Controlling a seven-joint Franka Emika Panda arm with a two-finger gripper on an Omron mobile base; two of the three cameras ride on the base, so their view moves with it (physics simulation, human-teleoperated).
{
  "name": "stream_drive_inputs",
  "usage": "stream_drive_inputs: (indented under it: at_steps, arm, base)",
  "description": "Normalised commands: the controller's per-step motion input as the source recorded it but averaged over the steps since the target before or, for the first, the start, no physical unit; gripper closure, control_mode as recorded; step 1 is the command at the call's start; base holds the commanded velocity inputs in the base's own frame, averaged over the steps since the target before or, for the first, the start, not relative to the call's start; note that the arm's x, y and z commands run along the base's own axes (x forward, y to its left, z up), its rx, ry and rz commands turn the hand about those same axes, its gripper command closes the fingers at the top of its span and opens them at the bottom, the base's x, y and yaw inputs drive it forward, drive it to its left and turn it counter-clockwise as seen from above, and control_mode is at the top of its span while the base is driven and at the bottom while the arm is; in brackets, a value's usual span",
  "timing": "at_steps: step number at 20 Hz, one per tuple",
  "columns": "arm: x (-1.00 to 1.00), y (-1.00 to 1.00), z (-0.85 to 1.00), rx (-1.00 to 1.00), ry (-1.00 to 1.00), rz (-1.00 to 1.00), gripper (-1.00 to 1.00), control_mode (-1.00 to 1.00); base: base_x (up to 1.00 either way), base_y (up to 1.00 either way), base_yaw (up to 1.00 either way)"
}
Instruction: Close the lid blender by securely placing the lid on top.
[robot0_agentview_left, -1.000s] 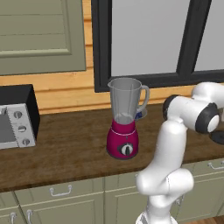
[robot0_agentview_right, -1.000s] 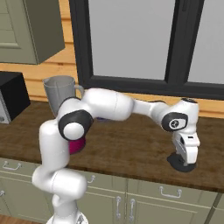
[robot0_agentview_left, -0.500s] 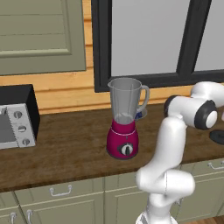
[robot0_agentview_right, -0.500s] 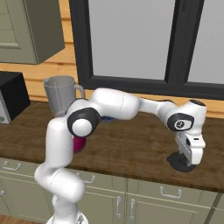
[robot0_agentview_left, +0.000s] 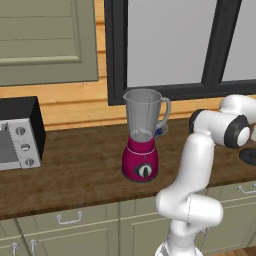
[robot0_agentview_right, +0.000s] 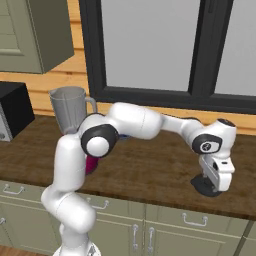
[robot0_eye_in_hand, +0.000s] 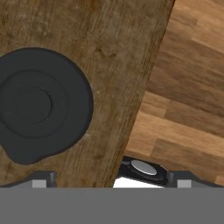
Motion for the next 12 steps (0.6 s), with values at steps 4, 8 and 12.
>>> stream_drive_inputs:
  at_steps: [4, 8, 12]
  arm:
    - [0.14, 0.0, -0.14, 0.0, -0.01, 0.04, -1.0, -1.0]
    - [0.21, 0.0, -0.06, 0.0, 0.0, 0.04, -1.0, -1.0]
    - [0.33, 0.05, -0.11, 0.0, -0.02, 0.03, -1.0, -1.0]
  base:
    - [0.0, 0.0, 0.0]
    - [0.0, 0.0, 0.0]
    - [0.0, 0.0, 0.0]
